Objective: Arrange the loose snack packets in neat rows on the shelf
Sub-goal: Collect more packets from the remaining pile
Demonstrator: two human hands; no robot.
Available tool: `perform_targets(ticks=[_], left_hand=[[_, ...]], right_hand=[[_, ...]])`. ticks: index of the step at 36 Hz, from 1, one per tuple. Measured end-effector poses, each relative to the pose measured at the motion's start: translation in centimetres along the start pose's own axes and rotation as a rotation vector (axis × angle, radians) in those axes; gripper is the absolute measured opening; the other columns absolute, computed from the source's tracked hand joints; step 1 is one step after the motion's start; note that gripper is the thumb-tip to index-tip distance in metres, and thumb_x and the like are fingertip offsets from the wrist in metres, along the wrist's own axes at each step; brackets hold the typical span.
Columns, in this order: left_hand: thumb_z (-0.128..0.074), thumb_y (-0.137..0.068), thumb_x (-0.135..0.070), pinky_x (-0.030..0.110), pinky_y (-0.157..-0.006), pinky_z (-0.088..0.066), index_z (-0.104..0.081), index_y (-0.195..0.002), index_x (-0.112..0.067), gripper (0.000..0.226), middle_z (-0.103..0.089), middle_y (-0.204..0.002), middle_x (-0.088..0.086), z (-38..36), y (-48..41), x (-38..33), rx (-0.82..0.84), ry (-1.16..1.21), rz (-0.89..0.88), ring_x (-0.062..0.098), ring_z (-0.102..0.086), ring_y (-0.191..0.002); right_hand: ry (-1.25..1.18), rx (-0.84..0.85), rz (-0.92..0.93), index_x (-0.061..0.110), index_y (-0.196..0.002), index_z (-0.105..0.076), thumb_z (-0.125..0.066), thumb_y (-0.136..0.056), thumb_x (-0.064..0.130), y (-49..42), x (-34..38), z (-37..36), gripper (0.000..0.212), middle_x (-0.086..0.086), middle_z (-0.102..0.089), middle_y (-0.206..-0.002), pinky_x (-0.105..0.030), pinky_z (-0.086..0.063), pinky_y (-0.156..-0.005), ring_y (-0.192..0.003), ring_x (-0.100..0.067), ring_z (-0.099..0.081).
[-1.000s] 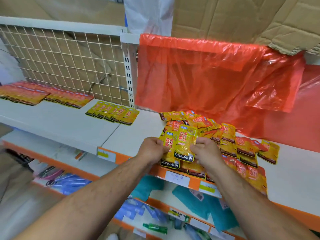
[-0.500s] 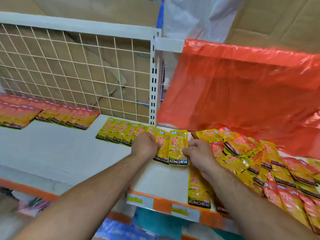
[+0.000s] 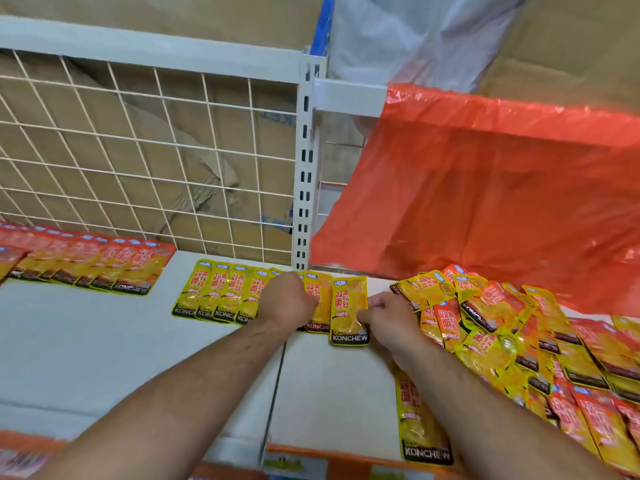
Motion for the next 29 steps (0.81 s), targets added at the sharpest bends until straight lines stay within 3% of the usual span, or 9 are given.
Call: perform_targets(ticks=[5,9,11,15,19,22,25,29], left_hand=[[-0.072,-0.073,-0.028,0.028,-0.052,-0.033,-0.057,-0.075,-0.012,0.022,-0.054,-0.066,0.001,-0.2,-0.4,-0.5,0.002,-0.035,-0.043,0.022,-0.055,-0.068],[-0.072,-0.074,-0.026,0.028,-0.054,-0.040,-0.058,-0.077,-0.010,0.021,-0.059,-0.070,0.003,-0.6,-0.5,-0.6,0.016,-0.047,-0.049,0.023,-0.058,-0.070],[-0.072,-0.076,-0.027,0.030,-0.062,-0.047,-0.061,-0.084,-0.009,0.022,-0.064,-0.079,0.005,-0.5,-0.5,-0.5,0.011,-0.049,-0.051,0.023,-0.059,-0.075],[-0.073,-0.079,-0.033,0.031,-0.068,-0.051,-0.064,-0.090,-0.011,0.026,-0.066,-0.083,0.004,0.0,-0.5,-0.1,-0.018,-0.033,-0.063,0.021,-0.060,-0.077],[-0.073,-0.077,-0.037,0.026,-0.072,-0.048,-0.068,-0.104,-0.018,0.034,-0.069,-0.096,0.000,0.3,-0.3,0.2,-0.024,-0.043,-0.126,0.019,-0.063,-0.088],[-0.074,-0.074,-0.046,0.029,-0.082,-0.052,-0.067,-0.117,-0.026,0.048,-0.067,-0.111,-0.002,-0.5,0.2,-0.2,0.064,-0.120,-0.198,0.018,-0.063,-0.101],[-0.071,-0.076,-0.048,0.033,-0.088,-0.051,-0.064,-0.123,-0.030,0.051,-0.060,-0.123,0.001,-1.0,0.4,-0.6,0.117,-0.219,-0.234,0.021,-0.060,-0.110],[-0.067,-0.079,-0.045,0.035,-0.088,-0.052,-0.064,-0.125,-0.031,0.048,-0.060,-0.123,0.003,-1.1,0.6,-1.1,0.119,-0.250,-0.262,0.023,-0.060,-0.111]], right_hand=[[-0.019,0.025,-0.047,0.006,-0.076,-0.064,-0.071,-0.077,0.006,-0.7,-0.8,-0.2,0.007,-0.005,-0.061,-0.068,-0.026,-0.036,-0.056,-0.058,-0.019,-0.052],[-0.048,0.038,-0.087,-0.003,-0.086,-0.065,-0.071,-0.077,0.008,-0.8,-1.4,-0.5,0.016,-0.007,-0.061,-0.069,-0.026,-0.035,-0.052,-0.055,-0.019,-0.049],[-0.055,0.045,-0.098,0.005,-0.078,-0.063,-0.071,-0.079,0.007,-0.8,-1.4,-0.6,0.009,-0.007,-0.058,-0.068,-0.025,-0.033,-0.051,-0.053,-0.018,-0.046],[-0.080,0.041,-0.099,0.020,-0.061,-0.044,-0.069,-0.079,0.004,-1.2,-1.1,-1.0,0.035,-0.003,-0.043,-0.059,-0.024,-0.026,-0.048,-0.050,-0.018,-0.037],[-0.074,0.037,-0.098,0.020,-0.061,-0.045,-0.066,-0.077,0.002,-1.5,-0.2,-1.6,0.032,-0.007,-0.043,-0.063,-0.027,-0.024,-0.051,-0.052,-0.017,-0.035],[-0.046,0.009,-0.100,0.020,-0.055,-0.041,-0.064,-0.074,0.002,-1.8,0.1,-1.8,0.035,-0.008,-0.041,-0.061,-0.033,-0.024,-0.055,-0.054,-0.019,-0.036],[0.030,-0.024,-0.112,0.015,-0.044,-0.041,-0.061,-0.072,0.001,-2.3,-0.2,-1.6,0.037,-0.007,-0.047,-0.052,-0.029,-0.027,-0.051,-0.047,-0.022,-0.038],[0.228,-0.041,-0.086,0.013,-0.056,-0.049,-0.059,-0.075,0.006,-2.5,0.1,-1.3,0.022,-0.006,-0.049,-0.056,-0.025,-0.025,-0.046,-0.054,-0.026,-0.046]])
Point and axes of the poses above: each hand's wrist, its own y-axis away from the middle knuckle, its own z-axis out of the back of the hand, x = y × z, the point moved 8 cm from there along -y, towards the middle knuckle
